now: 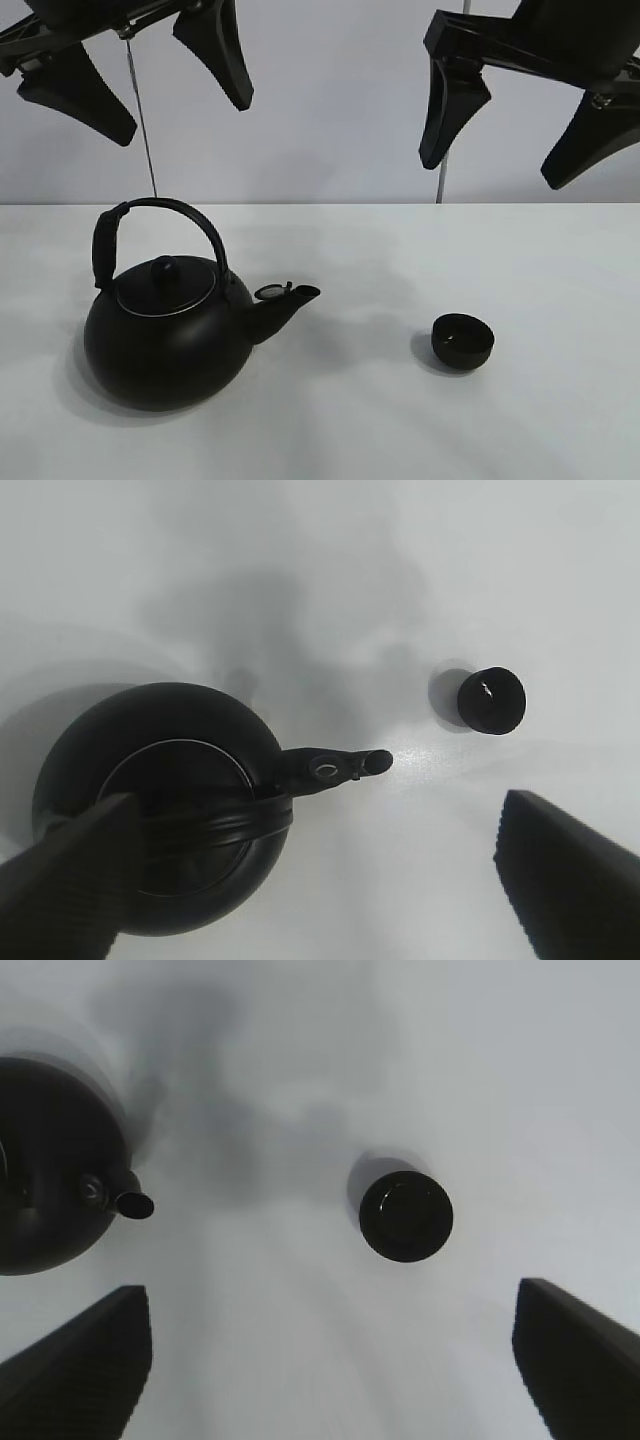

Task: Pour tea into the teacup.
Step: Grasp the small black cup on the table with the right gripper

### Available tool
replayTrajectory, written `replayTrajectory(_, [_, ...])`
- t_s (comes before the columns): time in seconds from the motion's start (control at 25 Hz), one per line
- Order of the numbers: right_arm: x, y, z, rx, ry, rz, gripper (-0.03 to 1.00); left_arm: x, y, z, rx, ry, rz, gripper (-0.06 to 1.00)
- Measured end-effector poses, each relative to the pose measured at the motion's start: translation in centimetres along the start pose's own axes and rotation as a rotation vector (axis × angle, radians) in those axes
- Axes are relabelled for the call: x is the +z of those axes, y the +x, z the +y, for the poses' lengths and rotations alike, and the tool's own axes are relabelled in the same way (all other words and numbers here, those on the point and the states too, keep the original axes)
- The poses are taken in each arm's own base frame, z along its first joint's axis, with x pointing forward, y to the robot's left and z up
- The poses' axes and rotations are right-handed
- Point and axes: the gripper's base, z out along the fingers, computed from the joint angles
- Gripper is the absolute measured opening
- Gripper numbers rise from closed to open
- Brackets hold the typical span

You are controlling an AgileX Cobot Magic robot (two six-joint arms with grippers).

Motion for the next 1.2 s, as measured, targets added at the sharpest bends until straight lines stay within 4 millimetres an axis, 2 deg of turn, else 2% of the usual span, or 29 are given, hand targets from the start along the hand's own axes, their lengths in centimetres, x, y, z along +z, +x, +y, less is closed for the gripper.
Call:
replayTrajectory(0.32, [0.3,0.3,-0.6,-0.074,0.053,0.013,0.65,0.0,0.0,0.0,0.0,0.0,0.0,0.68])
replayTrajectory(0.56, [3.6,3.6,-2.5,-0.161,0.153,0.095,0.64,0.0,0.0,0.0,0.0,0.0,0.0,0.68])
replayTrajectory(0.68, [5.0,4.5,-2.9,-0.176,0.152,0.062,0.64,0.0,0.0,0.0,0.0,0.0,0.0,0.68])
replayTrajectory(0.84, [6.0,4.1,-2.9,-0.206,0.142,0.005,0.64,0.0,0.0,0.0,0.0,0.0,0.0,0.68])
replayTrajectory(1.08, [9.8,4.2,-3.2,-0.279,0.138,0.076,0.64,0.0,0.0,0.0,0.0,0.0,0.0,0.68])
replayTrajectory(1.2, [10.9,3.7,-3.1,-0.3,0.133,0.095,0.64,0.0,0.0,0.0,0.0,0.0,0.0,0.68])
